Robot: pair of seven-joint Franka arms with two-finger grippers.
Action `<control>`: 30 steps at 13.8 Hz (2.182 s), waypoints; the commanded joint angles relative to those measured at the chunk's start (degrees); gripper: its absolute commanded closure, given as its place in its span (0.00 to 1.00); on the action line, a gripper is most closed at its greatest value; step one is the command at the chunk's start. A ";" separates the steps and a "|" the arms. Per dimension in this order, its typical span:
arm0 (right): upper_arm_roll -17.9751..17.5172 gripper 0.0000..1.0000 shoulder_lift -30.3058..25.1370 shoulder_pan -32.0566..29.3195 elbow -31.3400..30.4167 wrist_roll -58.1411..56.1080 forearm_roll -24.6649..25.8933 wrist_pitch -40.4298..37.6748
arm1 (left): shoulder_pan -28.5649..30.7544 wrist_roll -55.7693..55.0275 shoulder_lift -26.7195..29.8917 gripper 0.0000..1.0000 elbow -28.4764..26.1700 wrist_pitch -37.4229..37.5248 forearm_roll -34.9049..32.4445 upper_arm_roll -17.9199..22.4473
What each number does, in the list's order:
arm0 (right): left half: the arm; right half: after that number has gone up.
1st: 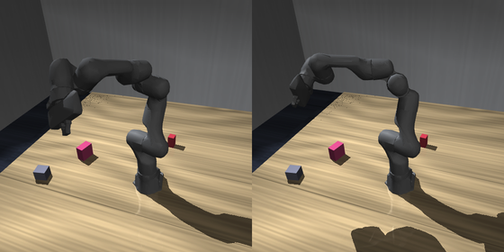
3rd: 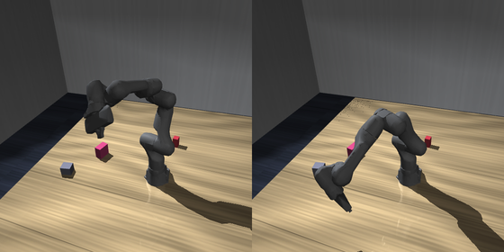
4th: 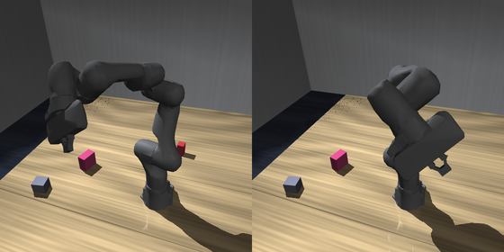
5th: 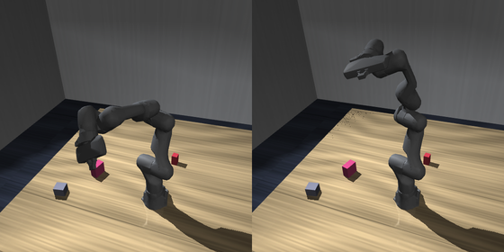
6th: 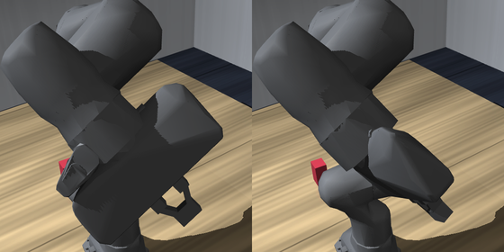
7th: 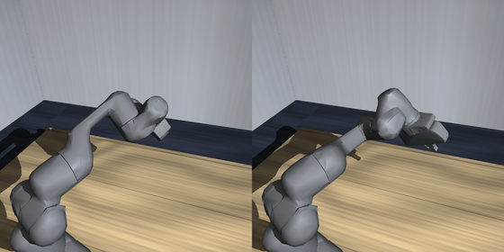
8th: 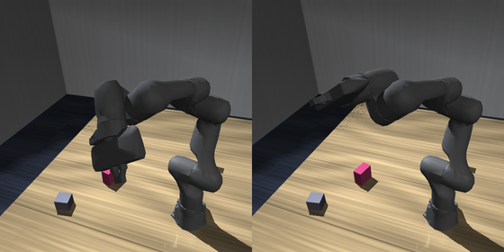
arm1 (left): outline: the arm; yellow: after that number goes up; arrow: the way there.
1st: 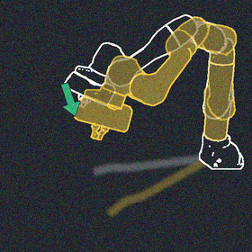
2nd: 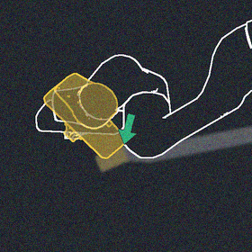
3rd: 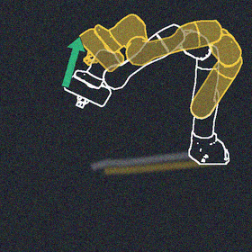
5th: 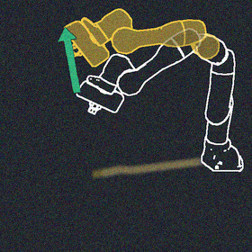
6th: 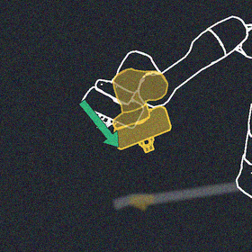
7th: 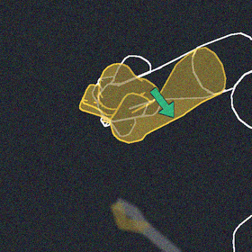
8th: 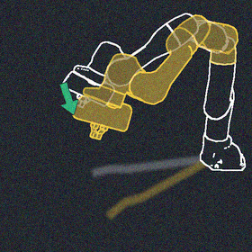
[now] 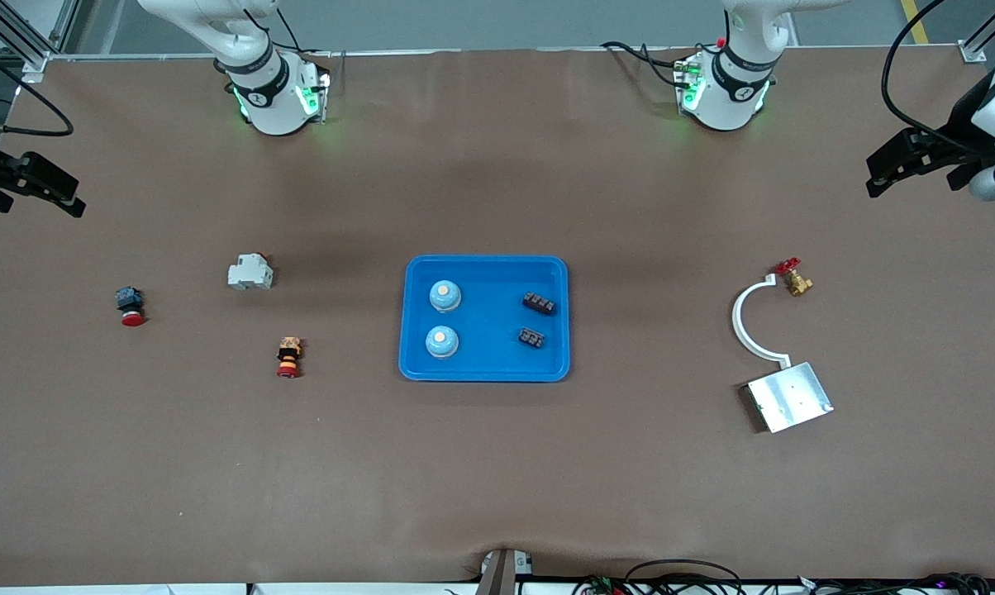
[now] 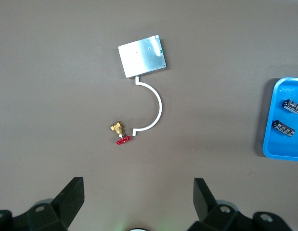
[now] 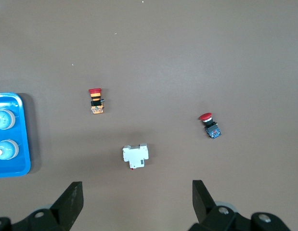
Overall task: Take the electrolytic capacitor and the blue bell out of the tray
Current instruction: 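Reach the left gripper down to a brown capacitor in the tray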
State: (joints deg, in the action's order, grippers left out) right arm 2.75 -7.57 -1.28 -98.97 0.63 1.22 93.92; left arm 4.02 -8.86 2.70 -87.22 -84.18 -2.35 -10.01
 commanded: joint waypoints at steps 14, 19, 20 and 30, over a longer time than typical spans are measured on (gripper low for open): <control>-0.38 0.00 -0.52 -0.48 -0.08 0.25 -0.08 0.39 | 2.22 -1.15 -10.00 0.00 -3.29 -5.10 0.16 1.48; -0.38 0.00 -0.52 -0.48 -0.34 0.86 -0.16 0.39 | -2.16 -10.71 -15.00 0.00 -4.97 -14.24 1.83 -0.54; -0.38 0.00 -0.52 -0.39 -0.34 0.86 -0.08 0.39 | -4.35 -14.92 -16.23 0.00 -4.89 -15.56 1.74 -0.80; -0.46 0.00 -0.52 -0.30 -0.52 1.12 -0.25 0.30 | -22.82 -49.65 -26.95 0.00 -5.06 -31.20 1.12 -0.89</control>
State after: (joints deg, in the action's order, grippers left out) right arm 2.74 -7.58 -1.28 -98.98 0.80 1.18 94.03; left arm -16.96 -54.21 -22.50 -92.40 -112.33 -1.61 -11.31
